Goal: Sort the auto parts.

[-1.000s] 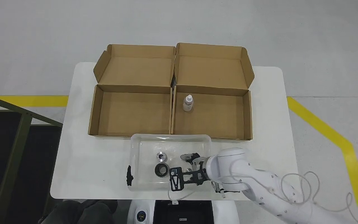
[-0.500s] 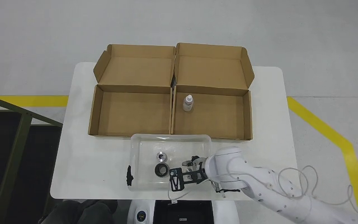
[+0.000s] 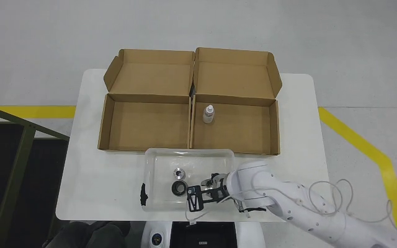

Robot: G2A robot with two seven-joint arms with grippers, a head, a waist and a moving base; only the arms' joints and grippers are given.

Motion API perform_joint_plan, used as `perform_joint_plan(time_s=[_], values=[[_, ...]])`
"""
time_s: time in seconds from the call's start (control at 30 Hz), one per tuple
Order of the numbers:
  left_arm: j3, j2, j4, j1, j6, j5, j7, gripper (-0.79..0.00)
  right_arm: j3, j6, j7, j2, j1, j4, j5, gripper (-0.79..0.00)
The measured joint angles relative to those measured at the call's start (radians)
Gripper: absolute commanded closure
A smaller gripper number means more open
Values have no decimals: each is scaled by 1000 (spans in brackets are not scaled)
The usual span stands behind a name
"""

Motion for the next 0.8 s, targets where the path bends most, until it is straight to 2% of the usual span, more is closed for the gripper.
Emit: perform_joint_plan(time_s=[0.57,0.8], values=[[0,0,0,0,0,0,0,-785,85,-1,-176,-2,23,-108,-35,0],[0,0,0,0,0,0,0,-785,135,42,-272,-5,31,-120,-137,0]])
